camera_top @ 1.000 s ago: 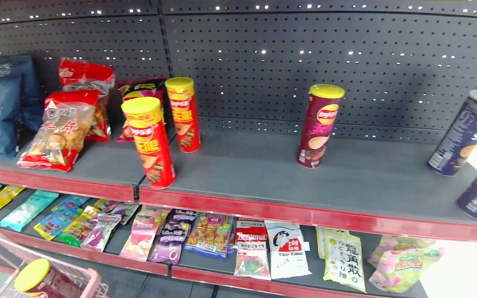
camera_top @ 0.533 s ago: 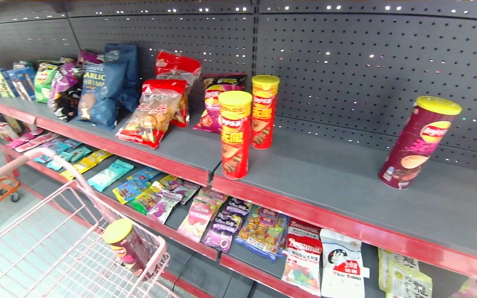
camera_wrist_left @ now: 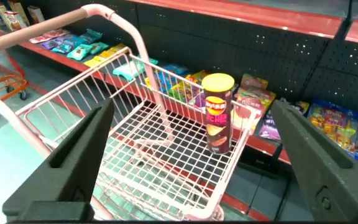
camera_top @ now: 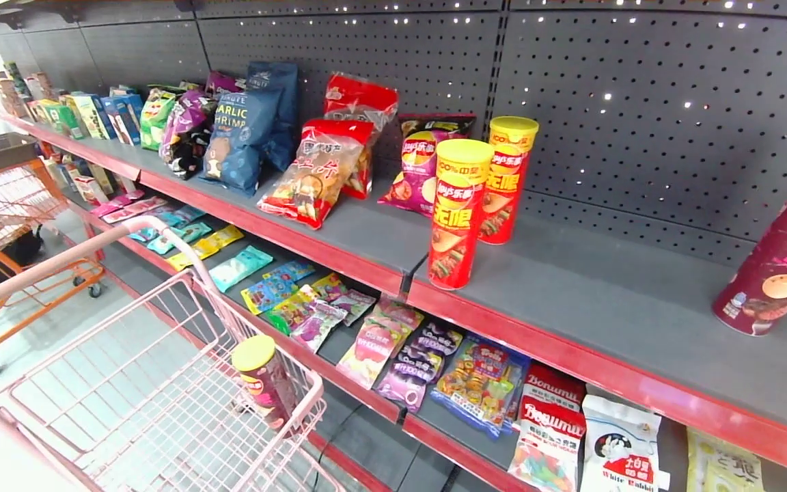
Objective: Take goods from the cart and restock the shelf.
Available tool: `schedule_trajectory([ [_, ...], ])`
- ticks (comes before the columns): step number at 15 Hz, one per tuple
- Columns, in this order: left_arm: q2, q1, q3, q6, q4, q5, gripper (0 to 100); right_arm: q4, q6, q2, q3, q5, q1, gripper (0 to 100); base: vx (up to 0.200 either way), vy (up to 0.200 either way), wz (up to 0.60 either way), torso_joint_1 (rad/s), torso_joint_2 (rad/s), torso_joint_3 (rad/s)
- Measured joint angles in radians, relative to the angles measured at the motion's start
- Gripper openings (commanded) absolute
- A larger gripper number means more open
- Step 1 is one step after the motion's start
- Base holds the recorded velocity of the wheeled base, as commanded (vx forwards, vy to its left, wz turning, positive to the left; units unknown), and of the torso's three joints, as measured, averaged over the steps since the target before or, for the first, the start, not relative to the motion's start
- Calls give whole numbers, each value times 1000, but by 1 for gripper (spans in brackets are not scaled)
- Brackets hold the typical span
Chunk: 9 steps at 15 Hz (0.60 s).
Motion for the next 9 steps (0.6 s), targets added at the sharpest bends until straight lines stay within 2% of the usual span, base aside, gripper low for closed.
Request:
schedule_trajectory([
  [5, 0, 0, 0, 0, 1, -1, 100, -1, 1, 0, 0, 1, -1, 100, 0, 0, 0, -152, 391, 229],
  [9, 0, 0, 0, 0, 1, -1, 100, -1, 1, 0, 0, 1, -1, 100, 0, 0, 0, -198, 531, 327],
])
